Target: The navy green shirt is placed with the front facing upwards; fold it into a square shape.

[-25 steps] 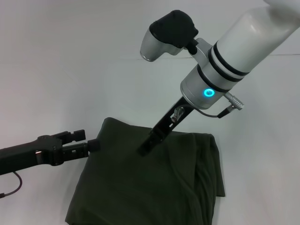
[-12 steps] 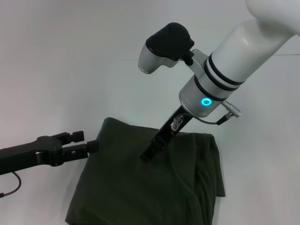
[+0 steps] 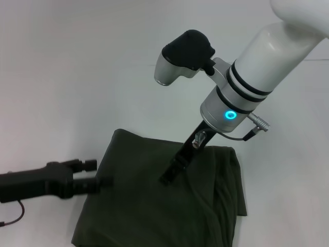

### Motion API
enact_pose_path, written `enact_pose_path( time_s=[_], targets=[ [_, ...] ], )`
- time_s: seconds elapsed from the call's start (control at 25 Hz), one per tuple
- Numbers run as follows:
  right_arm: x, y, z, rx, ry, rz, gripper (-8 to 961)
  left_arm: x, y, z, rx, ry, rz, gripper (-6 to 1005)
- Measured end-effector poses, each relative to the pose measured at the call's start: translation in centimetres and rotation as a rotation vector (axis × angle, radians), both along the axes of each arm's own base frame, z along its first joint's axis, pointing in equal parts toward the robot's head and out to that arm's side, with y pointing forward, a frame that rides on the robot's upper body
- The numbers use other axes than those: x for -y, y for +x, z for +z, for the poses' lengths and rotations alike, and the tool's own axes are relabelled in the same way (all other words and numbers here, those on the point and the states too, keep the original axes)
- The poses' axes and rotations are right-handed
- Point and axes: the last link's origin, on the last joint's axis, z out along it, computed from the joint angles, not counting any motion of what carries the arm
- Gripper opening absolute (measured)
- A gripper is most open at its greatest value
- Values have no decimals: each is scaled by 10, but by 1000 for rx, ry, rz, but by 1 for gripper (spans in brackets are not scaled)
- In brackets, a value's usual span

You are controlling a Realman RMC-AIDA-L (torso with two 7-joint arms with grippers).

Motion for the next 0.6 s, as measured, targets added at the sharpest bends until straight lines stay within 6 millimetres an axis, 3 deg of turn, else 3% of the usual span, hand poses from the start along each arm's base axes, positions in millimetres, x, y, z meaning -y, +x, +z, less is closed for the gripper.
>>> enact_pose_path(
  time_s=[0.6],
  targets=[
    [8, 10, 7, 78, -53, -29, 838, 9, 4, -2, -82, -73, -153, 887]
  ],
)
